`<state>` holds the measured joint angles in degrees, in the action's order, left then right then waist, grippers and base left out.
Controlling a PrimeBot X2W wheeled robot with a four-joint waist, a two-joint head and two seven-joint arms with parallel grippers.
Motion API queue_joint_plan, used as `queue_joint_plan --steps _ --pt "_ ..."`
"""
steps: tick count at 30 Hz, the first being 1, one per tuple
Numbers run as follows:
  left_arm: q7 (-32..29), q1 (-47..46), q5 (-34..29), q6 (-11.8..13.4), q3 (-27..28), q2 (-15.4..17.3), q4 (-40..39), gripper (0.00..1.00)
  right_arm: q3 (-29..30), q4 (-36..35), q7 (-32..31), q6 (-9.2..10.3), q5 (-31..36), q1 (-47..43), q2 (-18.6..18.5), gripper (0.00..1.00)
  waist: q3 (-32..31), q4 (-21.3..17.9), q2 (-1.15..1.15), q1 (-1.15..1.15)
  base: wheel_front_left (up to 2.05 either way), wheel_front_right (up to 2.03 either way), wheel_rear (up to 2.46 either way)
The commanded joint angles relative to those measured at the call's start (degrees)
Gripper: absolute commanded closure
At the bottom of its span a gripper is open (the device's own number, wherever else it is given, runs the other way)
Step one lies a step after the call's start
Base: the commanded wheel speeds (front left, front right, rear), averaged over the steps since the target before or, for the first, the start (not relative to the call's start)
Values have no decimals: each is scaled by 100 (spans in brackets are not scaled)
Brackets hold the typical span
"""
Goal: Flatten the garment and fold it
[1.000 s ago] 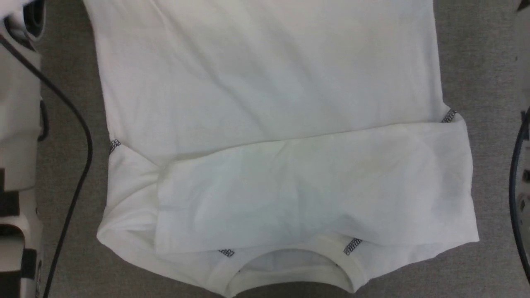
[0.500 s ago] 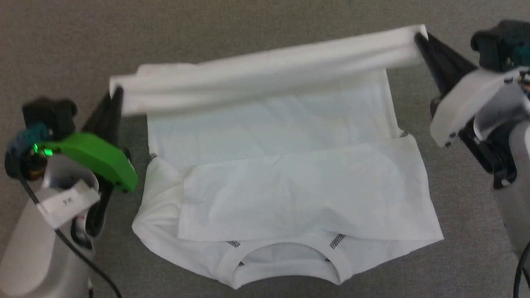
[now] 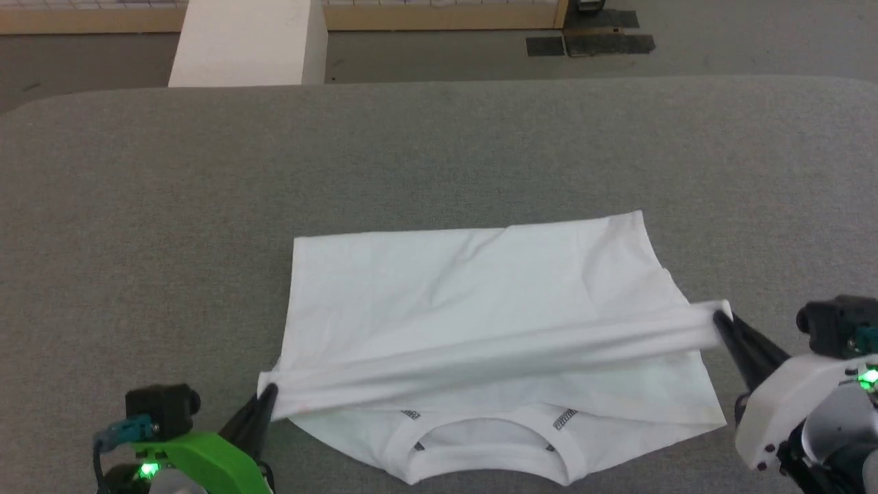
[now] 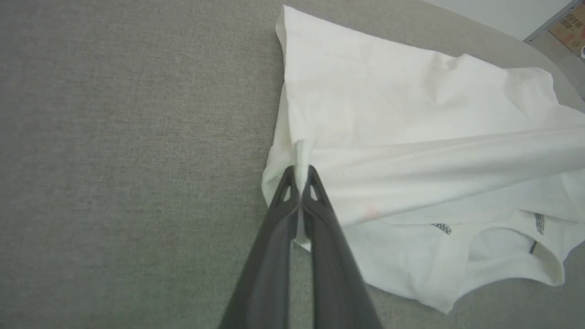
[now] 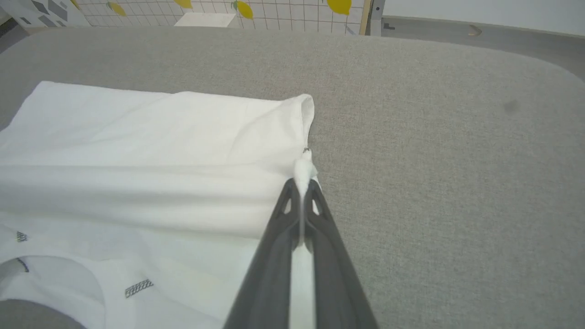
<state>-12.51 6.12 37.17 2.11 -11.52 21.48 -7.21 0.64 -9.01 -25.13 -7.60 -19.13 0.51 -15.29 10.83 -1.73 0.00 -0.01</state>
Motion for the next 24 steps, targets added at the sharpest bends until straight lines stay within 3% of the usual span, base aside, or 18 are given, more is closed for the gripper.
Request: queue_joint_plan --steps 1,12,13,14,15,16,24 --pt "39 186 48 52 25 -21 5 100 123 -56 -33 11 51 -187 86 100 -167 112 0 1 0 0 0" --pt "249 282 69 -120 -268 -253 554 100 332 539 -138 11 388 -821 542 100 -186 133 0 1 0 0 0" --pt "270 251 58 -132 -297 -280 628 64 308 635 -128 11 399 -810 556 100 -185 129 0 1 0 0 0" --pt "281 215 41 -125 -333 -317 704 11 284 767 -105 11 404 -789 581 82 -190 123 0 1 0 0 0" --pt "288 193 29 -123 -359 -341 766 0 249 859 -87 11 390 -772 595 6 -198 120 0 1 0 0 0" --pt "310 171 26 -129 -380 -369 839 0 248 971 -96 11 362 -756 629 0 -210 116 0 1 0 0 0" --pt "933 143 -141 7 -209 -451 1040 0 520 999 56 11 96 -785 809 0 -427 193 0 1 0 0 0"
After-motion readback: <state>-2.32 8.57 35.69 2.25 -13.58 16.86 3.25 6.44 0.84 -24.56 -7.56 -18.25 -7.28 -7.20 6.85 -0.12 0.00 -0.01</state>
